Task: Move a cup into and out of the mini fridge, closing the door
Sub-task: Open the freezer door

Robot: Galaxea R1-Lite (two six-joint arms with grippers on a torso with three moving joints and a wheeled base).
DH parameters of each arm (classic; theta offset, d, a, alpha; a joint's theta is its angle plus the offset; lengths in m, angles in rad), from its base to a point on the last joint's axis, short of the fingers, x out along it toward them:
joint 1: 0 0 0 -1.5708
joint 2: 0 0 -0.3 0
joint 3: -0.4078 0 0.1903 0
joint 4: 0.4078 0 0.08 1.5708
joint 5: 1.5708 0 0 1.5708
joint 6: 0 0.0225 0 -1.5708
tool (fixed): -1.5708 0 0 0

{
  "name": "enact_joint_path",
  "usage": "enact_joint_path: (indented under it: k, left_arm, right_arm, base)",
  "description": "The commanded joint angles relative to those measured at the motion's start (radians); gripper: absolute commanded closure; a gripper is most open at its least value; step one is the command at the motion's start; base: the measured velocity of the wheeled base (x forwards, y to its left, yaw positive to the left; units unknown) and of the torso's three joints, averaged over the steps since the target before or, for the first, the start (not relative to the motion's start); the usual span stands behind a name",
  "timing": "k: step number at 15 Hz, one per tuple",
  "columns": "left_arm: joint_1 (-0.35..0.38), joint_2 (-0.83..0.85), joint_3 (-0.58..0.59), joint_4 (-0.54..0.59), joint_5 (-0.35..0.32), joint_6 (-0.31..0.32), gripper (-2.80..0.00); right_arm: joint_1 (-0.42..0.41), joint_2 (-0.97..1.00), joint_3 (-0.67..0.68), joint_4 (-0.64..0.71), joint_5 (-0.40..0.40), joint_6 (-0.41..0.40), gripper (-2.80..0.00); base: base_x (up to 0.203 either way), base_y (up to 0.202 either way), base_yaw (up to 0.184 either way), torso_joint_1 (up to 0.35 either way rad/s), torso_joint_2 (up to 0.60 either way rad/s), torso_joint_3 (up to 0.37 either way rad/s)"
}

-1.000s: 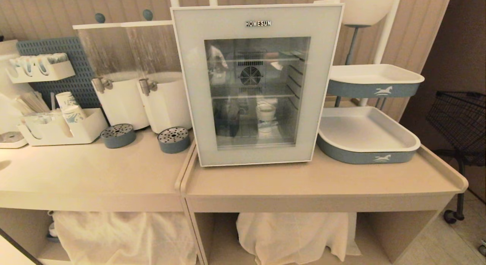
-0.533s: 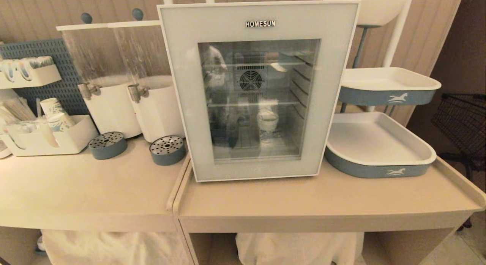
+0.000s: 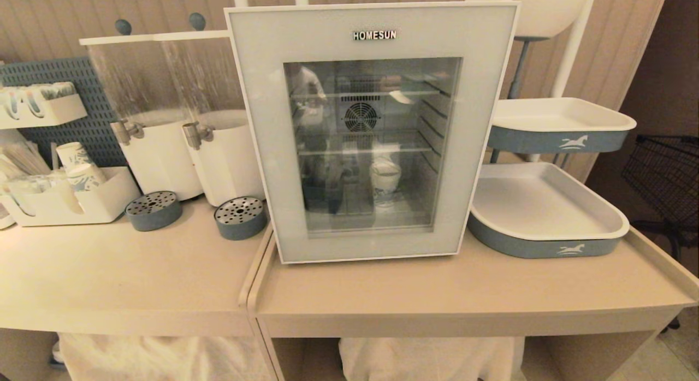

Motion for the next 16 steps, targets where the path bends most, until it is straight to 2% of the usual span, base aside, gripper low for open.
enact_joint_path:
  k: [1, 2, 5, 7, 8, 9, 10, 12, 13, 14, 16]
  left_arm:
    - [0.000, 0.009, -0.178, 0.102, 0.009, -0.001, 0.00]
    - [0.000, 0.027, -0.332, 0.210, 0.006, -0.006, 0.00]
    - [-0.029, 0.153, -0.904, 0.570, -0.044, -0.065, 0.00]
    - [-0.078, 0.256, -1.144, 0.804, -0.078, -0.108, 0.00]
    - [-0.141, 0.296, -1.200, 0.851, -0.085, -0.126, 0.00]
    - [-0.247, 0.340, -1.241, 0.889, -0.088, -0.147, 0.00]
    - [-0.387, 0.389, -1.280, 0.921, -0.086, -0.171, 0.00]
    - [-0.568, 0.561, -1.355, 0.956, -0.056, -0.228, 0.00]
    - [-0.618, 0.677, -1.408, 0.959, -0.013, -0.271, 0.00]
    - [-0.629, 0.803, -1.466, 0.963, 0.034, -0.316, 0.00]
    - [-0.597, 1.045, -1.581, 0.964, 0.100, -0.400, 0.00]
  right_arm:
    - [0.000, 0.001, 0.000, 0.000, 0.000, 0.000, 0.00]
    - [0.000, 0.001, 0.000, -0.001, 0.000, 0.000, 0.00]
    - [0.000, 0.001, 0.000, -0.001, -0.002, 0.000, 0.00]
    - [0.000, 0.003, 0.000, -0.001, -0.002, 0.000, 0.00]
    - [0.000, 0.003, 0.000, -0.001, -0.002, 0.000, 0.00]
    - [0.000, 0.001, 0.000, 0.000, -0.002, 0.000, 0.00]
    - [0.000, 0.001, 0.000, 0.000, -0.002, 0.000, 0.00]
    - [0.000, 0.001, 0.000, 0.000, -0.003, 0.000, 0.00]
    - [0.000, 0.001, 0.000, 0.000, -0.003, 0.000, 0.00]
    - [0.000, 0.001, 0.000, 0.002, -0.003, 0.000, 0.00]
    - [0.000, 0.001, -0.001, 0.003, -0.003, 0.000, 0.00]
  base:
    - [0.000, 0.000, 0.000, 0.000, 0.00, 0.000]
    - [0.000, 0.000, 0.000, 0.000, 0.00, 0.000]
    - [0.000, 0.000, 0.000, 0.000, 0.00, 0.000]
    - [0.000, 0.000, 0.000, 0.000, 0.00, 0.000]
    - [0.000, 0.000, 0.000, 0.000, 0.00, 0.000]
    - [0.000, 0.000, 0.000, 0.000, 0.00, 0.000]
    - [0.000, 0.000, 0.000, 0.000, 0.00, 0.000]
    - [0.000, 0.000, 0.000, 0.000, 0.00, 0.000]
    - [0.000, 0.000, 0.000, 0.000, 0.00, 0.000]
    - [0.000, 0.000, 0.000, 0.000, 0.00, 0.000]
    - [0.000, 0.000, 0.000, 0.000, 0.00, 0.000]
